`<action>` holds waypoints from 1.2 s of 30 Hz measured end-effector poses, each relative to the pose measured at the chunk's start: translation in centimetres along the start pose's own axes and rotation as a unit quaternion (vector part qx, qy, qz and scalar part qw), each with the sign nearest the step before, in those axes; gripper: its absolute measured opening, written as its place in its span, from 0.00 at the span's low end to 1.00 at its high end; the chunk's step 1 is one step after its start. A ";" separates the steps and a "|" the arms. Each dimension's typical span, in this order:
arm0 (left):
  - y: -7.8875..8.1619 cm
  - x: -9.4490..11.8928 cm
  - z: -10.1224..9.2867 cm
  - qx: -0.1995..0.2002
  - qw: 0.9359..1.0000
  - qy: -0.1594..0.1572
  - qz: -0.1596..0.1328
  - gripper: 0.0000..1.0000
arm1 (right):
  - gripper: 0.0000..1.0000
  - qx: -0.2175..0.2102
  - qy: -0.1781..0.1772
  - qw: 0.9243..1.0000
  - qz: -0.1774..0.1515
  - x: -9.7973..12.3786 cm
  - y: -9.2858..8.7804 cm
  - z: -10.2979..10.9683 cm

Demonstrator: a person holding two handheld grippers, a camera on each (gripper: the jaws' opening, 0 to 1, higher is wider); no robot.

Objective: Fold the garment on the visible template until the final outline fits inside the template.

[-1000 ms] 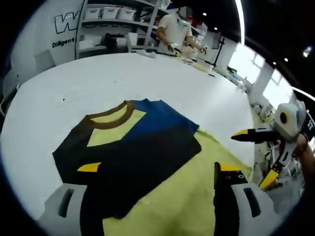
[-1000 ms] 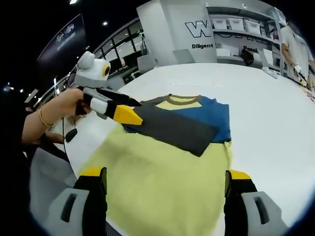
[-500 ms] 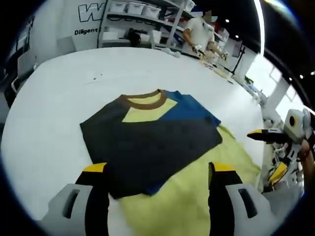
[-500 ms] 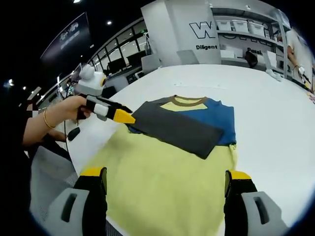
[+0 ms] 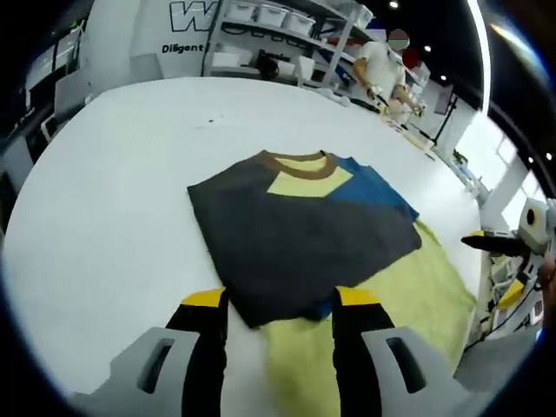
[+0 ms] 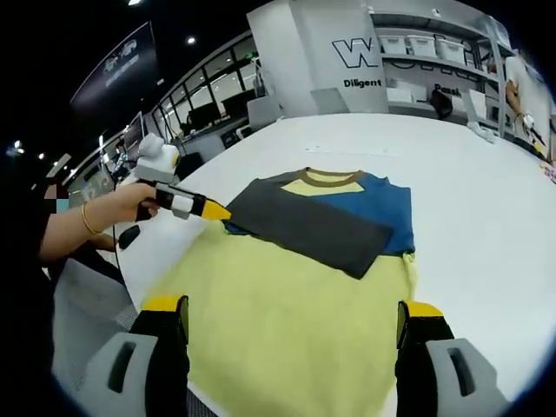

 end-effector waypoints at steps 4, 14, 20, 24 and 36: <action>-0.7 0.0 0.4 0.017 1.000 -0.001 0.002 0.31 | 0.99 0.000 -0.002 1.000 -0.001 0.0 0.0 -0.1; -1.6 -0.1 0.6 0.024 1.000 0.005 0.008 0.08 | 0.99 -0.001 -0.006 1.000 0.000 0.1 0.0 -0.2; -1.9 -0.4 0.6 0.029 1.000 0.009 0.010 0.00 | 0.99 -0.003 -0.009 1.000 0.001 0.1 -0.1 -0.4; -2.0 -0.5 0.7 0.026 0.999 0.015 0.013 0.00 | 0.99 -0.003 -0.009 1.000 0.001 0.0 -0.1 -0.4; -1.9 -0.1 2.2 0.018 0.999 0.038 0.019 0.00 | 0.99 -0.001 -0.007 1.000 0.003 0.0 -0.1 -0.4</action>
Point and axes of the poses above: the point that each gripper's makers call its tool centre point, and the gripper's own axes: x roughly backward along the fingers, z roughly to its left, y roughly out of its top, the point moved 4 cm from there along x, roughly backward along the fingers, and after that the axes turned 13 degrees about z, right-handed, at the moved point
